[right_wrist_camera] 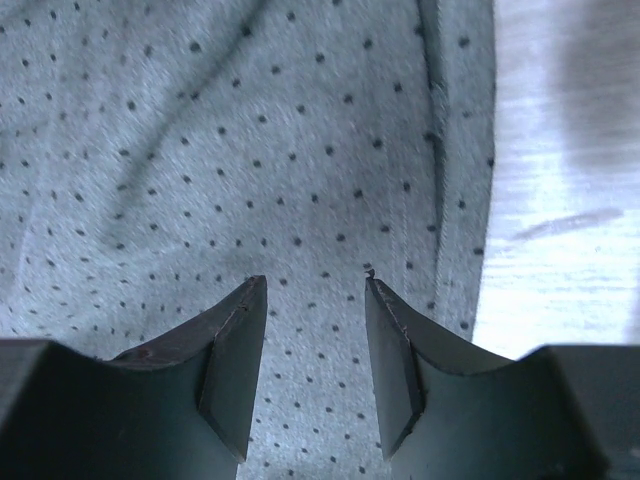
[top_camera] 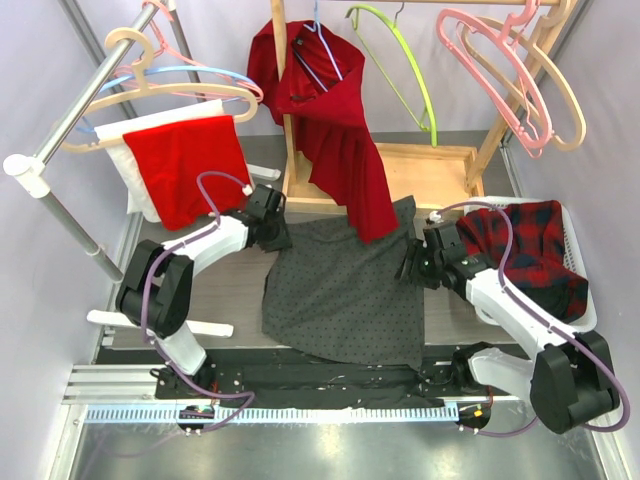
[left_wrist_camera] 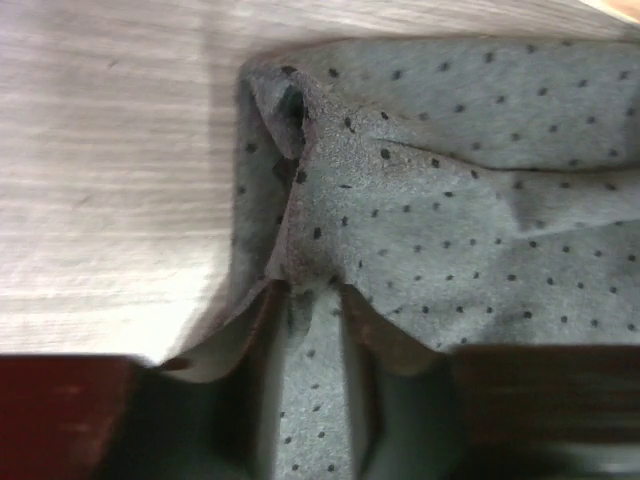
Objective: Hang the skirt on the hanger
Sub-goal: Flatten out the skirt at the center of the board.
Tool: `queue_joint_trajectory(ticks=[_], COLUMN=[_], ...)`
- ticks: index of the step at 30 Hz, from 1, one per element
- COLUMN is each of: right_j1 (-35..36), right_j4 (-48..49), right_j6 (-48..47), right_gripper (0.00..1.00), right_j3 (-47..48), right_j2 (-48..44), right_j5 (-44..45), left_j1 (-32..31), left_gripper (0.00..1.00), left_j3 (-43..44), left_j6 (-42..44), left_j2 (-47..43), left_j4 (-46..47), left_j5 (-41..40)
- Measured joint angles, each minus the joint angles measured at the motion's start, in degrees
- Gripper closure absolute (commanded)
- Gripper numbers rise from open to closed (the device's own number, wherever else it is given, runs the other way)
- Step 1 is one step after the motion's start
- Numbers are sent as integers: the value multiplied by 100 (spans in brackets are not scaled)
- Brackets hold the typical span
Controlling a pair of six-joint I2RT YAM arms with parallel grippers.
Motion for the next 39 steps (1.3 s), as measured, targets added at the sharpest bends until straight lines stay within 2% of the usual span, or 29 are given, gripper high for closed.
queue_joint_trajectory(ticks=[2,4,12,20,22,23,24,28,30,35,39], right_j1=[7,9,9,9,9,9,9,9,9,9,9], right_j4=[-57,-133,-415,-474,-472,-468,-468,-461,-448,-380,-350], right_j6=[33,66,120,219,234,236,238,240,245,260,264], right_gripper=[51,51,52,52,52,52,52,52,52,52,52], right_j3=[-92,-166,-361,-389,-389,-389,-389,-389,-389,-389,-396], right_j2=[-118,-197,-286,-321,-321,-321,-321,-319,-319,-284,-282], right_j5=[22,37,96,131,131,131,131,129,127,122,105], left_j1=[24,37,109,269,354,398,431,542,566,590,584], left_gripper=[94,100,100,99,91,78,74,65,53,34,28], left_j3=[26,26,-162,-852,-973,-992,-992,-1088,-1189,-1397,-1567], left_j6=[11,4,-245,-1086,-1233,-1279,-1285,-1119,-994,-682,-535], left_j2=[39,42,-122,-444,-380,-315,-251,-31,-26,-109,-538], left_j4=[96,149,647,2387,2769,2887,2944,2896,2754,2159,1762], left_j5=[144,295,1261,2785,3029,3091,3108,2874,2662,1904,1421])
